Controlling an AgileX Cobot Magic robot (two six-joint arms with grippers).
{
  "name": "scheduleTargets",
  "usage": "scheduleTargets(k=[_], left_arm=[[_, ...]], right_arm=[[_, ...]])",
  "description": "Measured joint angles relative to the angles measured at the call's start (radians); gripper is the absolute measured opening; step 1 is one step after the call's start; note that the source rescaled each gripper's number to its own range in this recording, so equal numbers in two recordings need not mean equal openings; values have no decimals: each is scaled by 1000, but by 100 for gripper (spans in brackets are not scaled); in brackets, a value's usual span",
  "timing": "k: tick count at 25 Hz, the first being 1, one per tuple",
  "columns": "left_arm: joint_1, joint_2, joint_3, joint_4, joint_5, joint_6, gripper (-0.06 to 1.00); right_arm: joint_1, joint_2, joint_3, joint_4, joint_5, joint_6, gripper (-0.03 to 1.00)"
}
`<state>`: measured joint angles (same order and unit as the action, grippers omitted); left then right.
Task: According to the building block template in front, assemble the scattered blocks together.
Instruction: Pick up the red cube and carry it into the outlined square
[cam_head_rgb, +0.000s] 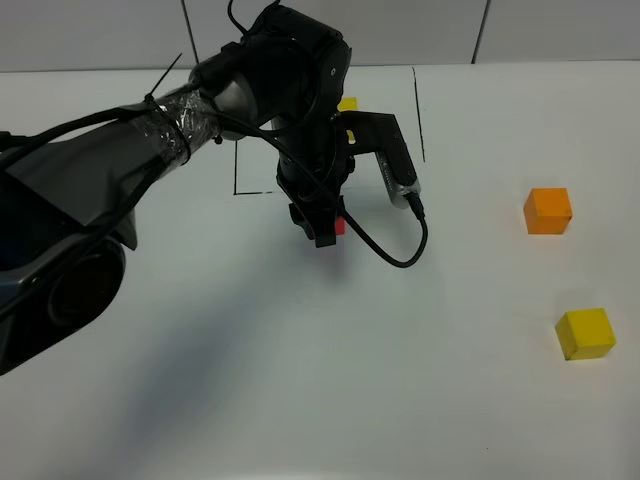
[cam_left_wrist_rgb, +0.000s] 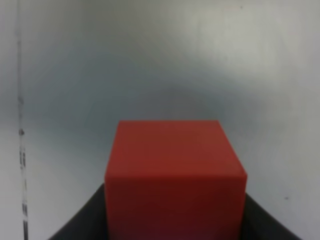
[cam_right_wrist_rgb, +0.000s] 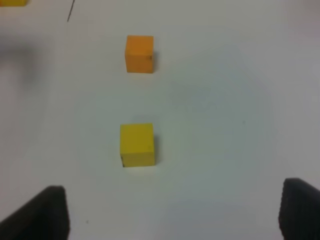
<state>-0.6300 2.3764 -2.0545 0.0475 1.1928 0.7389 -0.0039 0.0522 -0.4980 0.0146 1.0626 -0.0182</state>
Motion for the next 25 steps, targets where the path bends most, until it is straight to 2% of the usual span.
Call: scheduleTargets(k=[5,15,25], left_arm=[[-7,39,-46,2,0,66,0],[-14,77,-55,-22,-1,120,0],[-14,121,-62,-24,-14,128,0]], right_arm=[[0,0,0,0,0,0,72],[0,0,0,0,0,2,72],[0,0,0,1,0,2,72]])
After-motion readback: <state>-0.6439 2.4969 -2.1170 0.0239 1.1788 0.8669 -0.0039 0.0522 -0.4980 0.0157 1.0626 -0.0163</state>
